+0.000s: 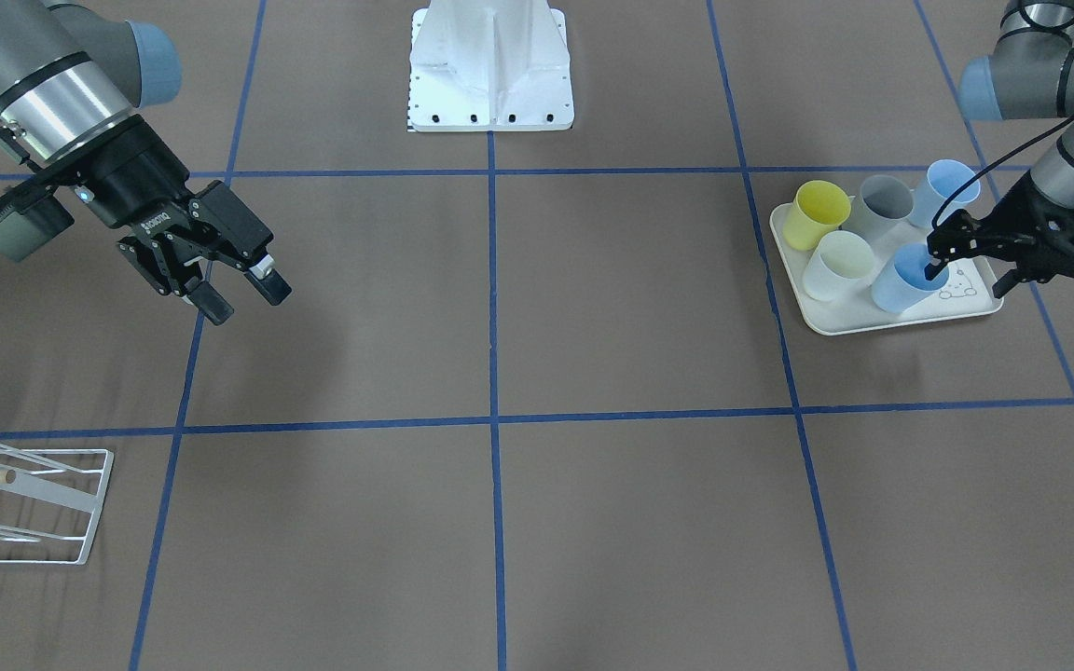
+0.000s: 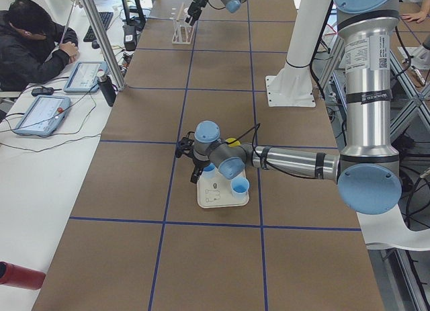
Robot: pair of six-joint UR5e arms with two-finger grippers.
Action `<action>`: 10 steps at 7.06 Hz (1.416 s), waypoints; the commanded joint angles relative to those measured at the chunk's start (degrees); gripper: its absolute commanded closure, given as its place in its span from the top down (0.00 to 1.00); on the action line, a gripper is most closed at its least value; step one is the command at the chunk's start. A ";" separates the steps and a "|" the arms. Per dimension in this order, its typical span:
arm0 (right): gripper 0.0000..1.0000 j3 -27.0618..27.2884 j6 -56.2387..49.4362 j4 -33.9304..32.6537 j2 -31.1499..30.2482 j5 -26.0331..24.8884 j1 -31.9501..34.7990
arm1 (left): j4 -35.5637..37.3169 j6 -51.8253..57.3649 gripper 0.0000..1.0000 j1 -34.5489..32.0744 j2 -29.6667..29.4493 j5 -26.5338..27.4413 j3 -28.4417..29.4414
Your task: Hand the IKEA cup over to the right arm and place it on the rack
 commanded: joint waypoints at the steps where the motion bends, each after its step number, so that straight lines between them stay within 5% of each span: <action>1: 1.00 -0.08 0.00 0.00 -0.04 0.00 0.01 | 0.14 0.08 0.98 1.31 0.00 -0.03 -0.11; 3: 1.00 0.01 0.00 0.00 -0.04 0.00 0.01 | 0.14 0.25 0.89 2.98 0.00 -0.03 -0.11; 6: 1.00 0.01 0.00 0.00 0.05 0.00 0.01 | 0.23 0.69 0.00 2.90 0.52 0.06 -0.63; 10: 1.00 0.19 0.09 0.00 0.23 0.00 0.01 | 1.62 -0.19 0.00 -2.24 5.35 0.24 -5.83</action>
